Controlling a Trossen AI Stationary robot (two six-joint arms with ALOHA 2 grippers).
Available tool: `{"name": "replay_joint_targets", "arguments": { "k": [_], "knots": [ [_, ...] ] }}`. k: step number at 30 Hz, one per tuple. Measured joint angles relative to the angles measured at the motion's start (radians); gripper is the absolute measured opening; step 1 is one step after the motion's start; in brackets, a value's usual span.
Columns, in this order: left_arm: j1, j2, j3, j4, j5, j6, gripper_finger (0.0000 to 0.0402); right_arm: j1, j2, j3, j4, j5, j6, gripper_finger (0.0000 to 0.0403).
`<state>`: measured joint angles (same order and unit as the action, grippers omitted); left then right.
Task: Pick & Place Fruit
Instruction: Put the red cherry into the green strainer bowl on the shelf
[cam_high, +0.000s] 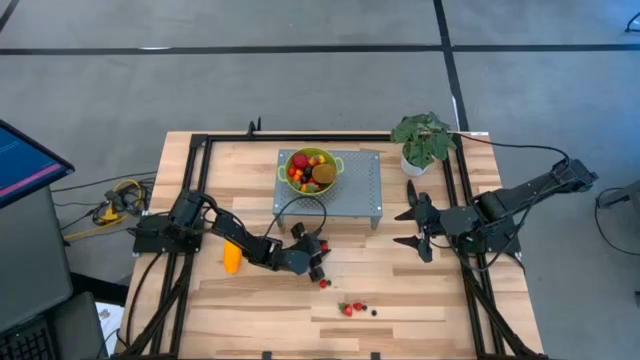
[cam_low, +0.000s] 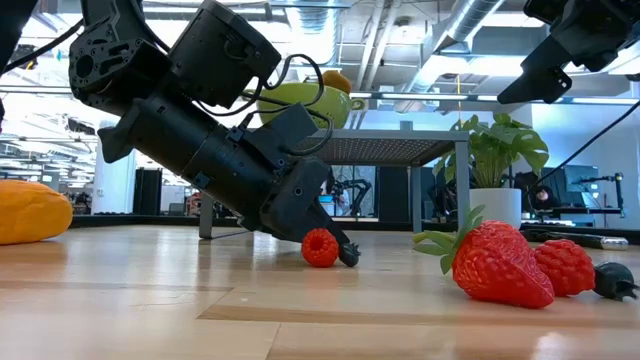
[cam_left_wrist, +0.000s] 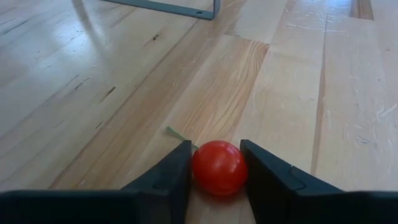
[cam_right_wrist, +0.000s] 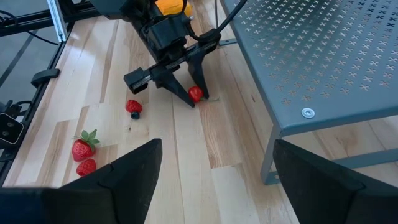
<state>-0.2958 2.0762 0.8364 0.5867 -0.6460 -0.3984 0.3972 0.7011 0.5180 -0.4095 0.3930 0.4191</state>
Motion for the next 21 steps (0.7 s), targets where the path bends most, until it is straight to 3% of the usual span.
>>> {"name": "replay_joint_targets", "arguments": {
  "k": [5, 12, 21],
  "knots": [
    [0.000, 0.000, 0.000, 0.000, 0.000, 0.000, 0.0107, 0.000, 0.000, 0.000, 0.000, 0.000, 0.000, 0.0301],
    [0.000, 0.000, 0.000, 0.001, 0.001, 0.001, 0.0126, 0.000, 0.000, 0.000, 0.000, 0.000, 0.000, 0.0301],
    [0.000, 0.000, -0.002, 0.012, 0.034, 0.002, 0.0112, 0.000, 0.000, 0.000, 0.000, 0.000, 0.000, 0.0301]
  ]
}}
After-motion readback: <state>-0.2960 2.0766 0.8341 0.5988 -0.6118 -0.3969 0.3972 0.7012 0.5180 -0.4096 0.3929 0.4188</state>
